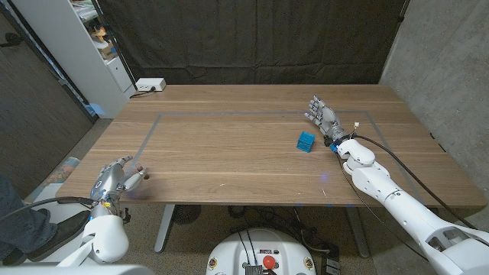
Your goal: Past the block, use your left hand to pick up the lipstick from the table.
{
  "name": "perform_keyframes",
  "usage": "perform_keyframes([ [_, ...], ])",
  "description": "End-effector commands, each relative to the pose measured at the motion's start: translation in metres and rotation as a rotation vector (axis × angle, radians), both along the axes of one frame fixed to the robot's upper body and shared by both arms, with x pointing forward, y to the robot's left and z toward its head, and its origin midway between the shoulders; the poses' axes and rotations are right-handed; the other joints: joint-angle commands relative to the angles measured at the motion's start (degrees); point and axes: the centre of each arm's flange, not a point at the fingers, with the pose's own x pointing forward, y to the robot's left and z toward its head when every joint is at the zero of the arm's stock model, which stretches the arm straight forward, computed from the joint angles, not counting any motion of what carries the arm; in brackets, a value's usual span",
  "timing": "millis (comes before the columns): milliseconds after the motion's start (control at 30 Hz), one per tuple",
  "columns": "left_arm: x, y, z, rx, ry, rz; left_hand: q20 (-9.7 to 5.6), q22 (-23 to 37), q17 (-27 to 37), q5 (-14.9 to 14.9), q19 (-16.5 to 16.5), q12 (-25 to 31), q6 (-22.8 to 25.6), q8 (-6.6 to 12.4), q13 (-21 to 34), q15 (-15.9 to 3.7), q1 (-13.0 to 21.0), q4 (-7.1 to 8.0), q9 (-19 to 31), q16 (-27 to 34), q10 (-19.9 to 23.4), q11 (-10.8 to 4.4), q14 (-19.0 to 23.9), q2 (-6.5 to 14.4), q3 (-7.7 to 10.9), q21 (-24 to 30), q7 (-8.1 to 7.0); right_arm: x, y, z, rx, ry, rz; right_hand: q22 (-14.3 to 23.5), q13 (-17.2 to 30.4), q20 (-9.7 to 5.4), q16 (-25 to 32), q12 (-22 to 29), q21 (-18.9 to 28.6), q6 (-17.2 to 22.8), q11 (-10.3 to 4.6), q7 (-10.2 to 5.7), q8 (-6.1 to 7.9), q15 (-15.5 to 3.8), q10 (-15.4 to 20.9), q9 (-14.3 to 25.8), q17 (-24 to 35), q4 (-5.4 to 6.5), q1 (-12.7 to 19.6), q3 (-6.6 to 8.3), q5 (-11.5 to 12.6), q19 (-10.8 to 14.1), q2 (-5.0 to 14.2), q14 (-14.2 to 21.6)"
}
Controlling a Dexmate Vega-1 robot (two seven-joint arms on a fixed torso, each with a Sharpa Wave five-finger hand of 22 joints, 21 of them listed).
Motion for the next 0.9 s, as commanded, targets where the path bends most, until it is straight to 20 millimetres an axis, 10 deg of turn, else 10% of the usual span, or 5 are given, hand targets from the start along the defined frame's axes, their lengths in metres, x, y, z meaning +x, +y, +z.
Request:
perform_keyframes([
  [33, 0.004, -0.002, 0.002, 0.007, 0.008, 0.014, -0.11, 0.3, 0.1, -0.2, 0.5, 0.7, 1.5, 0.43, 0.2, -0.37, 1.3, 0.31, 0.3, 0.5, 2.0, -1.10, 1.4, 0.2, -0.02, 0.3, -0.17, 0.003, 0.001, -0.001, 0.005, 0.004, 0.001, 0.2, 0.2, 0.01, 0.1, 0.1, 0.2, 0.2, -0.01, -0.44, -0.13, 0.29, 0.1, 0.1, 0.1, -0.31, 0.6, 0.28, 0.3, 0.0, 0.21, -0.1],
  [900, 0.014, -0.009, 0.006, 0.009, 0.029, 0.020, -1.40, 0.3, -0.1, -0.6, 2.2, 2.2, 8.3, 1.54, 0.7, -2.02, 6.7, -0.12, 0.5, 1.0, 9.9, -5.27, 6.3, 1.4, 0.55, 0.3, -2.64, 0.008, -0.006, -0.003, 0.018, 0.008, -0.004, 0.2, 0.2, 0.01, 0.1, 0.1, 0.2, 0.3, -0.11, -0.55, -0.09, 0.28, 0.1, 0.1, 0.1, -0.37, 0.6, 0.24, 0.3, 0.0, 0.23, 0.0],
])
